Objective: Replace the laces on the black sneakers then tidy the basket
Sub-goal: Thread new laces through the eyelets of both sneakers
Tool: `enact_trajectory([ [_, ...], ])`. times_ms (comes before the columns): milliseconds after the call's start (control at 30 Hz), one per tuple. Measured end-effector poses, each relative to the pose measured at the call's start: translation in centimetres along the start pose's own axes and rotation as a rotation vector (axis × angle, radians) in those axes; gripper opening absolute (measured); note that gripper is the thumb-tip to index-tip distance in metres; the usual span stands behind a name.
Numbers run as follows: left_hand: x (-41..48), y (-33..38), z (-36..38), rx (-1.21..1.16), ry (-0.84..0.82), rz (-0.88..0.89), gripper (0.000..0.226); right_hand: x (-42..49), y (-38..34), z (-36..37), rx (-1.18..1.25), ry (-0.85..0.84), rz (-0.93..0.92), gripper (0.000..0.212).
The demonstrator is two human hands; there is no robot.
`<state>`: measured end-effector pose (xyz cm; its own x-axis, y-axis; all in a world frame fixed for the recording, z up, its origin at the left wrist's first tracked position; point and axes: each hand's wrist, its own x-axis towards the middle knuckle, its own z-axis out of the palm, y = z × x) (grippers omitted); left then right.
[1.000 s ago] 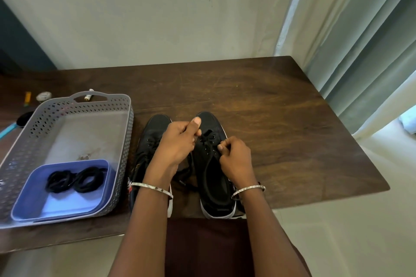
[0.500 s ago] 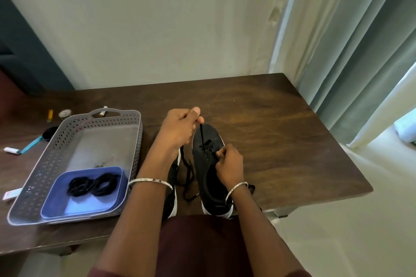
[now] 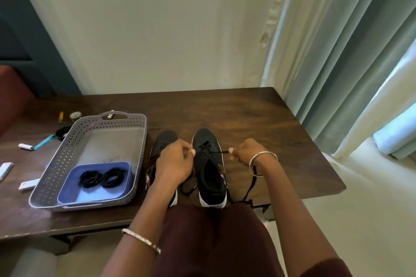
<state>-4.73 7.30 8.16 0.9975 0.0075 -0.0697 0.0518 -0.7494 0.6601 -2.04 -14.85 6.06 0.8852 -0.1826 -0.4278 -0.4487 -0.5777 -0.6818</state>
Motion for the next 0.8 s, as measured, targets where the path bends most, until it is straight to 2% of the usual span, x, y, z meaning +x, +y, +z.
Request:
enact_trajectory([
  [100,-0.7,1.3,0.2,-0.088,-0.092,0.069,0.015,-3.4,-2.0,-2.2,0.052,0.022,-0.132,0.035],
  [233,-0.1,4.2,-0.1,-0.079,-0.189,0.391,0.033,-7.2,-4.7,-3.6,0.109,-0.015,-0.272,0.036],
  [300,0.7,5.7,-0.3,-0.001,-0.176,0.517,0.025,-8.6,-5.8,-4.2,0.124,-0.018,-0.321,0.036],
  [367,1.6,6.6,-0.5,0.093,-0.107,0.534,0.016,-9.6,-6.4,-4.9,0.150,-0.007,-0.344,0.037],
  [533,3.8,5.7,-0.8,0.127,0.090,0.336,0.019,-11.3,-5.6,-7.4,0.352,0.042,-0.356,0.035],
  [700,7.3,1.6,-1.5,0.097,0.138,-0.043,0.018,-11.4,-2.6,-10.1,0.602,0.076,-0.332,0.032],
  [800,9.7,0.5,-2.0,-0.227,0.113,-0.306,0.029,-10.8,-0.6,-11.1,0.771,0.077,-0.307,0.030],
])
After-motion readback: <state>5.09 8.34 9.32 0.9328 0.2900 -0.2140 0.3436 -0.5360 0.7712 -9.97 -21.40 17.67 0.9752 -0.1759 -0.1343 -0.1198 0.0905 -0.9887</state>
